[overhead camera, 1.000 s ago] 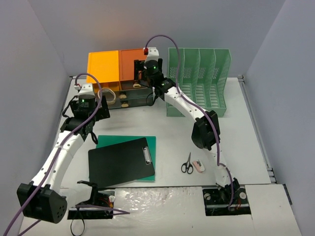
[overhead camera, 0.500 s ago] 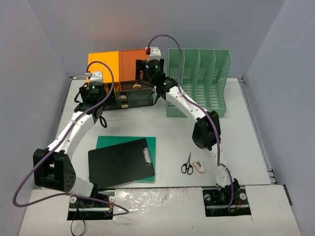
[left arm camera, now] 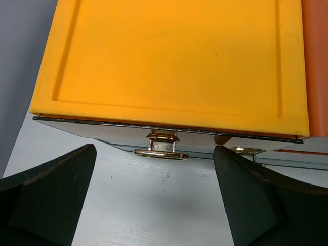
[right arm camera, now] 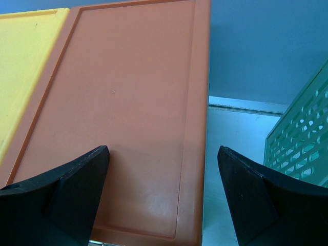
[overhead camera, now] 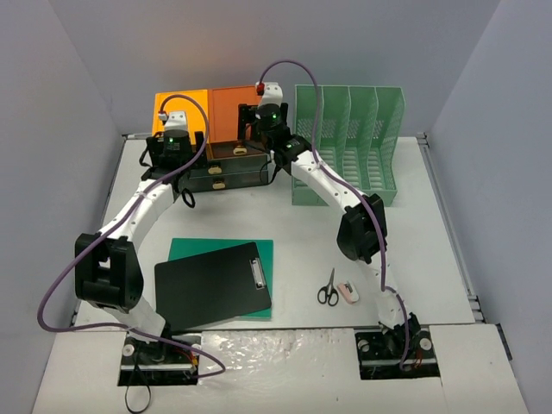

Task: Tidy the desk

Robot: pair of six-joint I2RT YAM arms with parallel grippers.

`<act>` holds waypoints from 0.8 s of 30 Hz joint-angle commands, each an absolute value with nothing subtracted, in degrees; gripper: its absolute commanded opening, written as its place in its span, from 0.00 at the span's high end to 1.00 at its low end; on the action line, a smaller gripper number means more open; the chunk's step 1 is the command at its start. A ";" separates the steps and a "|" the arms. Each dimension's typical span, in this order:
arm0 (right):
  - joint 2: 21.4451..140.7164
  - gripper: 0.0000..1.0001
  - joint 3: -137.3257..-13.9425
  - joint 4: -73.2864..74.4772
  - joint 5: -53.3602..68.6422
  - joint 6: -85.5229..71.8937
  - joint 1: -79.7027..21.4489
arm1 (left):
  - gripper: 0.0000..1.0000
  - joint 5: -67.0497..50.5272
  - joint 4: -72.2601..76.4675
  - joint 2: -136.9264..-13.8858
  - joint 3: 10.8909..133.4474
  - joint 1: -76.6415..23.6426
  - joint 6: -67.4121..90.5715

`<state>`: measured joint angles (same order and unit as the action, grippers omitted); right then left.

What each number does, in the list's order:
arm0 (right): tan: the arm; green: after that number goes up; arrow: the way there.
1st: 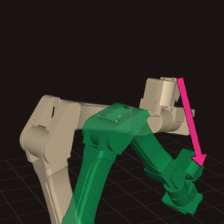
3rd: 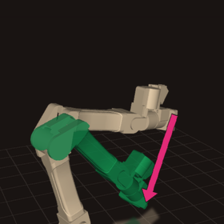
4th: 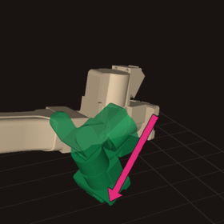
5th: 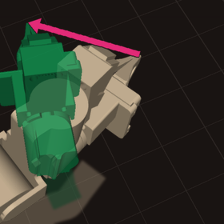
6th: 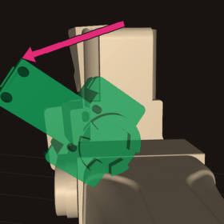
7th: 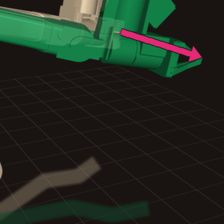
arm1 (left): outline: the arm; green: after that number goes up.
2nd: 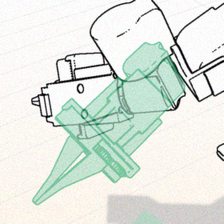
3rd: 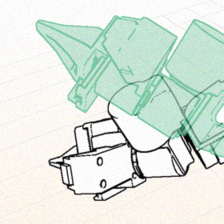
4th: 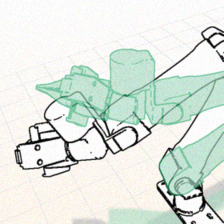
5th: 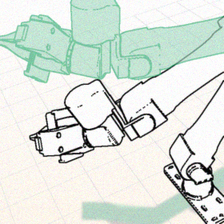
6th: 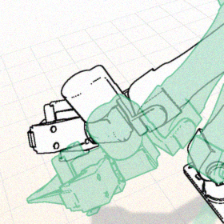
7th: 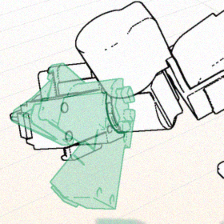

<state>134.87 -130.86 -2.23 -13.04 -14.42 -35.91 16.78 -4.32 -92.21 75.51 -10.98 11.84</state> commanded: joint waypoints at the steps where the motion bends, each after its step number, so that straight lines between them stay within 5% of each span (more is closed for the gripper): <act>1: 134.24 0.17 -132.70 -1.35 -13.34 -13.99 -35.24 | 0.03 17.70 2.02 -93.29 80.78 -10.30 10.81; 16: 133.38 0.17 -131.54 -0.79 -13.64 -13.79 -35.24 | 0.03 15.61 -6.87 -85.07 80.13 -10.53 11.83; 24: 133.59 0.17 -131.13 -0.88 -13.64 -13.54 -35.24 | 0.03 12.41 -0.74 -77.24 63.17 -11.84 18.08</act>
